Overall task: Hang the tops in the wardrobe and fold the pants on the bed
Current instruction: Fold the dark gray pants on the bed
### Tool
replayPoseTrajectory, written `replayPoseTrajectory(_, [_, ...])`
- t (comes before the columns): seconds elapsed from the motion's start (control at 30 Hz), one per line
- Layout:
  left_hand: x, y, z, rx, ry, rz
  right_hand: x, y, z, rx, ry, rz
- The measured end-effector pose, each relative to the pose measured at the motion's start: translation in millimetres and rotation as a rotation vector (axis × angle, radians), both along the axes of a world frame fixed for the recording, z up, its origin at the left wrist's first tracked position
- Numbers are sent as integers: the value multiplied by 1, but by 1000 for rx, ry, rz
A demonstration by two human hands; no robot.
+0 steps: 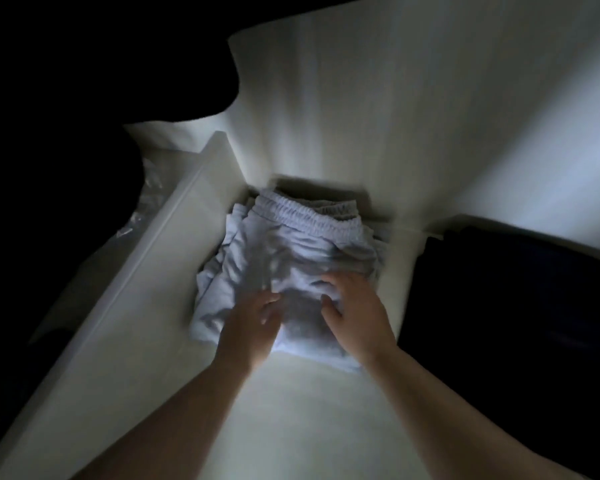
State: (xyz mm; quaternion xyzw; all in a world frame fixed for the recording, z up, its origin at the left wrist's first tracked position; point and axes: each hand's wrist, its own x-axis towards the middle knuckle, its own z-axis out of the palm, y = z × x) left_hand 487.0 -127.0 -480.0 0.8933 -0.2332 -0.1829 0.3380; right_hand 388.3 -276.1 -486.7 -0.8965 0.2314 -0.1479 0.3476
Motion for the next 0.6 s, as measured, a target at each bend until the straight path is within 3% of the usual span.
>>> replayPoseTrajectory(0.2, [-81, 47, 50, -188, 331, 167, -73, 38, 40, 249, -155, -173])
replayPoseTrajectory(0.37, [-162, 86, 107, -427, 540, 398, -144, 99, 91, 436, -209, -173])
replayPoseTrajectory(0.5, [-237, 135, 154, -572, 592, 478, -205, 158, 136, 534, -225, -123])
replayPoseTrajectory(0.6, [-299, 198, 189, -589, 532, 385, -258, 209, 172, 545, -224, 1])
